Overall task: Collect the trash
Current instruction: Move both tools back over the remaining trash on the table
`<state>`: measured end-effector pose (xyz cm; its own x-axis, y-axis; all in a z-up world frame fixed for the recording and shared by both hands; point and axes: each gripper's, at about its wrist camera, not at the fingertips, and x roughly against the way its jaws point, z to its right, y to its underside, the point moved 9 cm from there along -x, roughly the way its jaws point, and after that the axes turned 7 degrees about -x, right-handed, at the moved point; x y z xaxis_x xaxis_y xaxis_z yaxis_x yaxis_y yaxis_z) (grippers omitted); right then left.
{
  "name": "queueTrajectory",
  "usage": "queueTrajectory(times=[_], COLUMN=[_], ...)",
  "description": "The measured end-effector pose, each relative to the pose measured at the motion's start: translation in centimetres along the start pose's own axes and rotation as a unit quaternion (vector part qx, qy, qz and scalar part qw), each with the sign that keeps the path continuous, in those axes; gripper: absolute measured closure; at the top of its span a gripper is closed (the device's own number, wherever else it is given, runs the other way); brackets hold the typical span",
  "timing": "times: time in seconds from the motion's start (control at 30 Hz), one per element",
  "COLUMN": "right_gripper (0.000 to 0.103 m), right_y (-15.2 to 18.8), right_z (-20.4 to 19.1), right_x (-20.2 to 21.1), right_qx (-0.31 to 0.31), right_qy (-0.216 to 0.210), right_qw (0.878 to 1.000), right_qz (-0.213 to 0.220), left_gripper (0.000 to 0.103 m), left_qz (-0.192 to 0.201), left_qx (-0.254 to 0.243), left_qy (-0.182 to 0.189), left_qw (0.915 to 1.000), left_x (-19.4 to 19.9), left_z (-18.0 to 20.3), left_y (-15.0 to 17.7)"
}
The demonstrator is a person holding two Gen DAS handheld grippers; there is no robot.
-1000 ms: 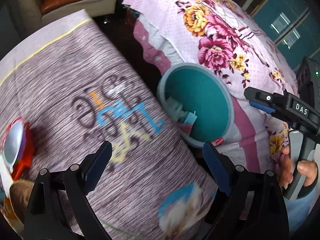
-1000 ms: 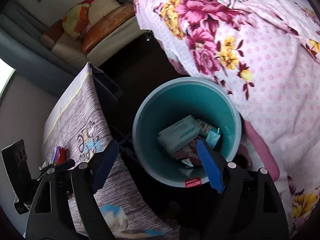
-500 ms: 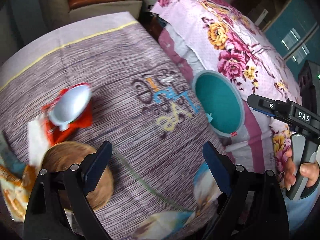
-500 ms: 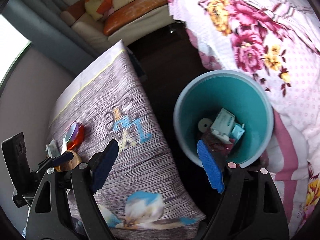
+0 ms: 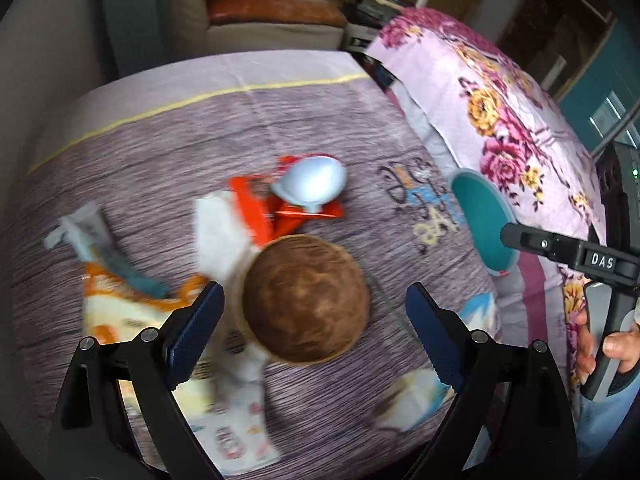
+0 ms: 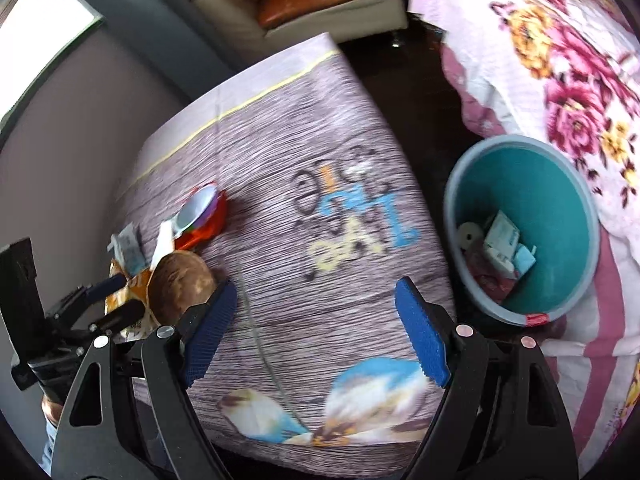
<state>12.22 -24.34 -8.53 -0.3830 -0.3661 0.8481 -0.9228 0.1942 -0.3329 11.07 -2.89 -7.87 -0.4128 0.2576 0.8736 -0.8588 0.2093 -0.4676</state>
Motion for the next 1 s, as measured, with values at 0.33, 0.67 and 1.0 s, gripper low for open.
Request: queueTrajectory(times=[0.33, 0.67, 1.0], right_gripper=[0.025, 0.025, 0.025], right_y=[1.7, 3.3, 4.0], right_z=[-5.5, -7.9, -9.2], right_x=[-2.3, -4.4, -6.7], right_qx=[0.057, 0.076, 0.074], right_qy=[0.003, 0.007, 0.011], right_qw=[0.998, 0.995, 0.995], right_qz=[-0.029, -0.059, -0.071], left_gripper=[0.011, 0.011, 0.011], left_qz=[0.026, 0.002, -0.018], left_qx=[0.015, 0.042, 0.059], left_qy=[-0.058, -0.07, -0.062], left_qw=[0.9979, 0.9966, 0.9961], left_x=[3.5, 2.1, 0.1], left_z=[-6.4, -10.1, -12.0], left_y=[1.4, 4.5, 6.7])
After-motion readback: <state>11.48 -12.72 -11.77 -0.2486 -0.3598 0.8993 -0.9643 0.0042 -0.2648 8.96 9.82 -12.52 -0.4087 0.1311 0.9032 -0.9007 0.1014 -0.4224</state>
